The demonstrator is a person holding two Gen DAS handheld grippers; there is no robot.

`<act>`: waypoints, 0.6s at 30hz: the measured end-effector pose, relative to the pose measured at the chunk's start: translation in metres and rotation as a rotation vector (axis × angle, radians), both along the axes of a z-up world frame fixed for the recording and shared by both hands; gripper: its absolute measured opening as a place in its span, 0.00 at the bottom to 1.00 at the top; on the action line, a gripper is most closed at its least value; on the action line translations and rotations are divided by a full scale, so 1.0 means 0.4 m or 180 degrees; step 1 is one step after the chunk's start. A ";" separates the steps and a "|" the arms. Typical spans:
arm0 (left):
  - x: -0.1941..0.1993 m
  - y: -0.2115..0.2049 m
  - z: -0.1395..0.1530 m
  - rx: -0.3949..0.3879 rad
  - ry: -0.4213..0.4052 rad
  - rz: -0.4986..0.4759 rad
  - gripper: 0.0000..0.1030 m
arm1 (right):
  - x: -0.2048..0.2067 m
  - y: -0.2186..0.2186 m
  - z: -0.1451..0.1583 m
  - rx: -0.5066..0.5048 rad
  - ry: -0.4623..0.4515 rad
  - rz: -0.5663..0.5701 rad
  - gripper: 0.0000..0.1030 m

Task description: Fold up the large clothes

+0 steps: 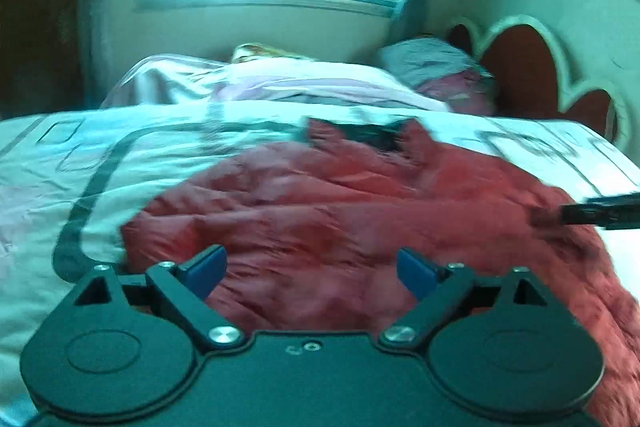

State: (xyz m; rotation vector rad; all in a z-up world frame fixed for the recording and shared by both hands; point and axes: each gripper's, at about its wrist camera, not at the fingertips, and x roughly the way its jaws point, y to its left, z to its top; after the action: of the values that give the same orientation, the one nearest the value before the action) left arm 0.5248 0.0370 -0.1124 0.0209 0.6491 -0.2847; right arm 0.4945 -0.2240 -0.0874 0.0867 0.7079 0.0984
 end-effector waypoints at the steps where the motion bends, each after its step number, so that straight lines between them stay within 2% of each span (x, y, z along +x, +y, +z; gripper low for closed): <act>1: -0.019 -0.026 -0.004 0.0057 0.0003 -0.0049 0.86 | -0.019 0.017 -0.004 0.0002 0.0034 0.0057 0.63; 4: -0.038 -0.075 -0.042 0.0162 0.0141 -0.0074 0.83 | -0.023 0.068 -0.048 -0.0079 0.0212 0.0131 0.63; 7: -0.045 -0.084 -0.097 0.0377 0.0196 0.0000 0.86 | -0.020 0.075 -0.109 -0.0175 0.0446 0.0063 0.63; 10: -0.059 -0.057 -0.087 0.0361 0.0217 0.0068 0.86 | -0.035 0.061 -0.101 -0.0119 0.0445 0.0064 0.63; 11: -0.070 -0.046 -0.070 0.0367 0.0199 0.0093 0.82 | -0.050 0.048 -0.084 -0.0066 0.0367 0.0034 0.63; 13: -0.094 -0.016 -0.040 0.0263 0.0128 0.0125 0.85 | -0.081 0.029 -0.051 -0.0022 0.0163 -0.0030 0.63; 14: -0.095 -0.007 -0.038 0.0255 0.0154 0.0132 0.85 | -0.085 0.024 -0.048 -0.0064 0.0162 -0.0053 0.63; 17: -0.084 0.002 -0.072 0.0358 0.0339 0.0140 0.85 | -0.048 0.017 -0.102 -0.0234 0.0521 -0.0114 0.63; 18: -0.084 0.002 -0.080 0.0348 0.0345 0.0148 0.85 | -0.042 0.012 -0.116 -0.0168 0.0553 -0.0120 0.63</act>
State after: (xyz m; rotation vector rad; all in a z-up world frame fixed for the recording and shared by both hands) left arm 0.4911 0.0376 -0.1445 0.0957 0.7715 -0.2061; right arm 0.4777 -0.2191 -0.1337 0.0584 0.8814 0.0361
